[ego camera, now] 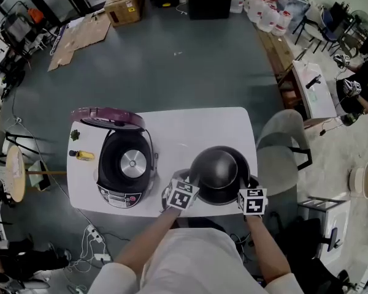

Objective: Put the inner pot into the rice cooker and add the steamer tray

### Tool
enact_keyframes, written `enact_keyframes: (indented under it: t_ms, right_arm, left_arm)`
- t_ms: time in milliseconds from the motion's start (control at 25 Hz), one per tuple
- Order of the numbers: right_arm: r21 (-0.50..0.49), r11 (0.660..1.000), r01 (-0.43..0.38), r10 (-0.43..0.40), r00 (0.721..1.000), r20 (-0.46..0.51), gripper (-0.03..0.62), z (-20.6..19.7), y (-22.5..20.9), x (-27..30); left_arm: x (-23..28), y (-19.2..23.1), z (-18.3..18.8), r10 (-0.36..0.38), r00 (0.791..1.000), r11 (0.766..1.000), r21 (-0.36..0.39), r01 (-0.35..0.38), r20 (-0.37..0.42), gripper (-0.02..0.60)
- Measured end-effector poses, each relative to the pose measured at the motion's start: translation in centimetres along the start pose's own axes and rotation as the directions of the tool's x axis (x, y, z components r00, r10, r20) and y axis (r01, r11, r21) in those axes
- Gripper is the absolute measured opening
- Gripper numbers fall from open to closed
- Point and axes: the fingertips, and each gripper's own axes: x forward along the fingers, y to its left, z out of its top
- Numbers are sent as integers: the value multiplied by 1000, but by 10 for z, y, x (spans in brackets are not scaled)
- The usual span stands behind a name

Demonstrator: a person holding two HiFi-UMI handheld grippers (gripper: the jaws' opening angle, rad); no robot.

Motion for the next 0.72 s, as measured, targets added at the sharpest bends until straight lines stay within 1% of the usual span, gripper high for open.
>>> enact_keyframes:
  t_ms: [240,360,480,720]
  right_arm:
    - [-65,997,-34,38,997,60,81,41,42,-17]
    - [-92,994,-50,58,995,83,81,57,66,-22]
    - [-114,991,-66,77,993,95,81,69,91,-26]
    - [-175,980,-97,121,984,129,81,96,141,-32]
  left_arm:
    - [-55,27,9,58,996,998,-12,-57,67,118]
    - [-78,44,6,89,991,996,-22,-87,99,118]
    - [-103,59,4,115,987,993,-37,-111,116,118]
    - [-146,92,-9,184,971,981,-87,-172,156,115]
